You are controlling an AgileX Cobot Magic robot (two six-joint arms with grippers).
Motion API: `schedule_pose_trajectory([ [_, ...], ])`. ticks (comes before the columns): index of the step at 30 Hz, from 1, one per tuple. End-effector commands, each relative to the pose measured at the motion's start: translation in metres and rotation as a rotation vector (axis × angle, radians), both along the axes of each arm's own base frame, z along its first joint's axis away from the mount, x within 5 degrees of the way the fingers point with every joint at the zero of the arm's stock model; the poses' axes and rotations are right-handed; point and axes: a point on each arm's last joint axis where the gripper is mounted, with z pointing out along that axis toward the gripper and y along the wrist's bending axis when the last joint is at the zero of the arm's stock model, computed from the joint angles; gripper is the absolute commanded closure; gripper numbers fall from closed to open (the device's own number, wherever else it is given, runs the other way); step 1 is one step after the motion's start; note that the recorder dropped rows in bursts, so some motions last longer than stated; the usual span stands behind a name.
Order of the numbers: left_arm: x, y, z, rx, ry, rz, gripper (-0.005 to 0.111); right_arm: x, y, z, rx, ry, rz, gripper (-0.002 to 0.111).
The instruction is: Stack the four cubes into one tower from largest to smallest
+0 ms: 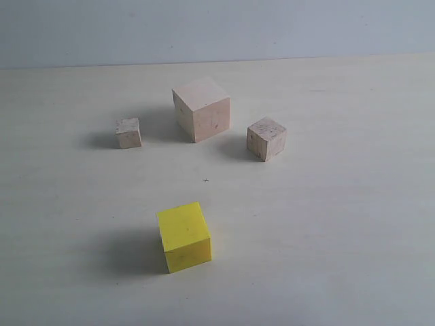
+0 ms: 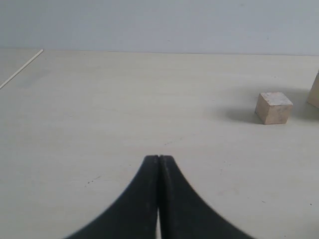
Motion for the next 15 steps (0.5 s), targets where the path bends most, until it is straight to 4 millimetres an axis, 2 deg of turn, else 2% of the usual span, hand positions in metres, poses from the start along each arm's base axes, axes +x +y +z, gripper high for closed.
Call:
schedule_pose_trajectory([
  [1,0.000,-0.001,0.000,-0.008,-0.010,-0.008,0.107,0.000,0.000,-0.001,-0.006,-0.003,-0.005,0.108],
  [4,0.000,-0.001,0.000,-0.008,-0.010,-0.008,0.107,0.000,-0.001,0.002,-0.007,-0.034,-0.011,0.108],
  [7,0.000,-0.001,0.000,-0.008,-0.010,-0.008,0.107,0.002,-0.006,0.026,-0.009,-0.308,-0.070,0.108],
  [15,0.000,-0.001,0.000,-0.008,-0.010,-0.008,0.107,0.001,-0.009,0.038,-0.015,-0.441,-0.098,0.108],
])
